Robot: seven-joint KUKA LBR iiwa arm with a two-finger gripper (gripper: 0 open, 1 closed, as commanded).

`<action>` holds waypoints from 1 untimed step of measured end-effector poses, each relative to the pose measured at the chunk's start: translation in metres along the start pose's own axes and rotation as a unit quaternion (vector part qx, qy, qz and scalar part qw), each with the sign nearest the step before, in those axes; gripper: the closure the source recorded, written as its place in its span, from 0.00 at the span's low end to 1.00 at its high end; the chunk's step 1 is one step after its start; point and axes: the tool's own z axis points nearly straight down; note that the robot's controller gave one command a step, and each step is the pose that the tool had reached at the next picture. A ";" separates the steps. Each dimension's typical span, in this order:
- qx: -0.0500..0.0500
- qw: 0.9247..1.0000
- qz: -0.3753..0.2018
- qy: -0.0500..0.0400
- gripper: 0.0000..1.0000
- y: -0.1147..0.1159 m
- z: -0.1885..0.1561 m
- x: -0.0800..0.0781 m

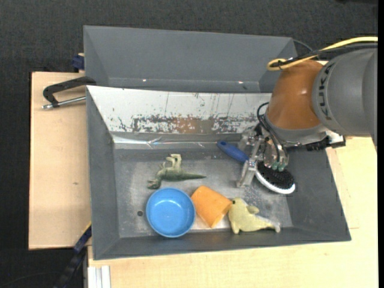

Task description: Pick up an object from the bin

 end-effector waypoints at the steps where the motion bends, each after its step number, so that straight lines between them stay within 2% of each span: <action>1: 0.000 0.999 0.033 -0.006 0.00 0.014 -0.035 0.009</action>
Offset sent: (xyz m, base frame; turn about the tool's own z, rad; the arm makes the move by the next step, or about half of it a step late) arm -0.0075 0.0141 0.0326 0.0666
